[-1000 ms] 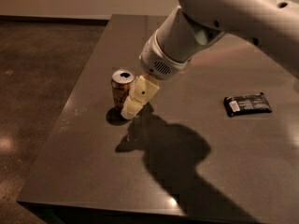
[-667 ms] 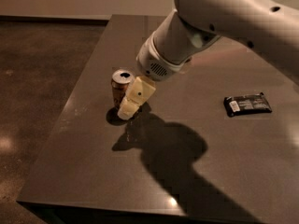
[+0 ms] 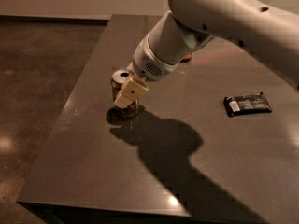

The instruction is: Knock orange can over

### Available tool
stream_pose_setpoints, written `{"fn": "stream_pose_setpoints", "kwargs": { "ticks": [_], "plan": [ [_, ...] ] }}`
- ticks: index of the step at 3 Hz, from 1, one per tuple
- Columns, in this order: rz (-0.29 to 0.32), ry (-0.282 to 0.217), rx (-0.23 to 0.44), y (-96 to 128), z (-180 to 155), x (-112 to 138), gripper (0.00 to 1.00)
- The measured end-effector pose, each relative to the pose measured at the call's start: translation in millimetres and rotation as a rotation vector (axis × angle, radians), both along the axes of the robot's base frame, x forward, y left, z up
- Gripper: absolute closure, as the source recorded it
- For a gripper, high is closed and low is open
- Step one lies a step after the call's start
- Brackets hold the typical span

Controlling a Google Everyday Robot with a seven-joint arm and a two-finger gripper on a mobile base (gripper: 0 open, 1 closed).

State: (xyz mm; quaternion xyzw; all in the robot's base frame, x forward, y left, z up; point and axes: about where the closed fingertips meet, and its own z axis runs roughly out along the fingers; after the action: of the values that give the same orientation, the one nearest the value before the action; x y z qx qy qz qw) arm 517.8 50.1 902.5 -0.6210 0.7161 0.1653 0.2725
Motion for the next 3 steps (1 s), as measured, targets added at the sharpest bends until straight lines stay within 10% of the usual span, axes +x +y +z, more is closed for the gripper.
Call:
{"fn": "stream_pose_setpoints", "kwargs": {
  "ticks": [2,3],
  "plan": [
    [-0.007,0.028,-0.012,-11,19,6,0.83],
    [-0.032,0.054,-0.12,-37,34,11,1.0]
  ]
}}
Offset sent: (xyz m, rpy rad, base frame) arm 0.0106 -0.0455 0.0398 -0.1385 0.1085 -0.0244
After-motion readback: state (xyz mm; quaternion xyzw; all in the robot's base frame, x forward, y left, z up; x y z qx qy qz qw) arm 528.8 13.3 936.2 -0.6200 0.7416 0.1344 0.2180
